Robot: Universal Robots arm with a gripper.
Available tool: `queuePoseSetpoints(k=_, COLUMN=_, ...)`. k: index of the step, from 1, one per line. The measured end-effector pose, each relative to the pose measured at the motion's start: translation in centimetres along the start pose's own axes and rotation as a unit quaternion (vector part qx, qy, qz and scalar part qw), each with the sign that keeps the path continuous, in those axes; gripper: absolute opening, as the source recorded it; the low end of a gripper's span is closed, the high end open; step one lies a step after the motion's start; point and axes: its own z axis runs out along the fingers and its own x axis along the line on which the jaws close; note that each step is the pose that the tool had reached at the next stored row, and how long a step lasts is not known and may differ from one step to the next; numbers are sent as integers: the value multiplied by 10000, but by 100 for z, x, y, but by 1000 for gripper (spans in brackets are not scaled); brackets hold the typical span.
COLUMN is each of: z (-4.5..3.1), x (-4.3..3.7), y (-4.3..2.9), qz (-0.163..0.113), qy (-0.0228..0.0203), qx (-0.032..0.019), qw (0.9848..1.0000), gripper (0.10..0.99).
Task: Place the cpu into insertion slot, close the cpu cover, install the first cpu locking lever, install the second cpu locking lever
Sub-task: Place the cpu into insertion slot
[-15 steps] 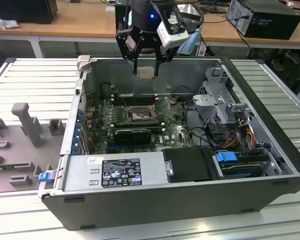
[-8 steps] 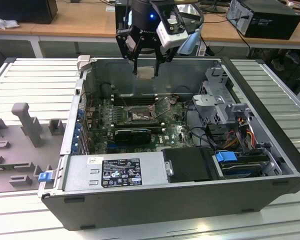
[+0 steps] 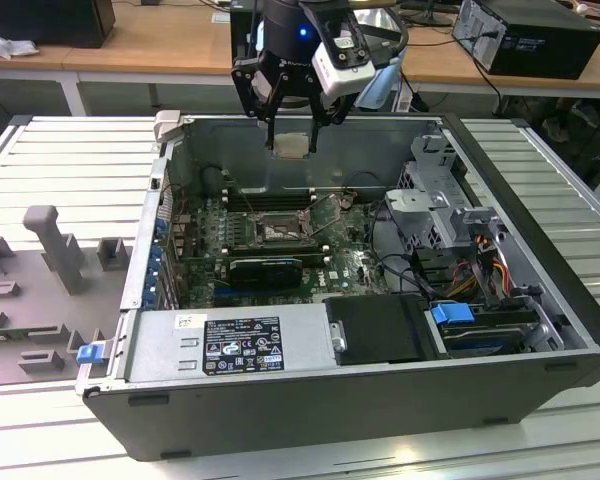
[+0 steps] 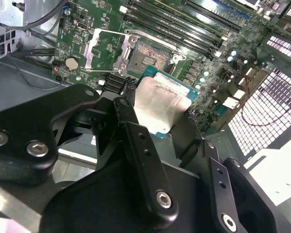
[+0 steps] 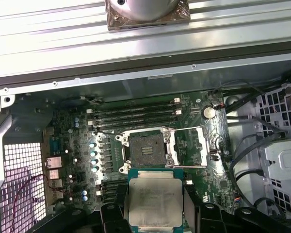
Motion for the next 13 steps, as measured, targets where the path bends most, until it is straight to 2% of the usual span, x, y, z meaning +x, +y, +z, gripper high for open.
queuePoseSetpoints(k=13, z=0, x=0, y=0, qz=152, qy=-14, qx=-3, qw=9999, gripper=537)
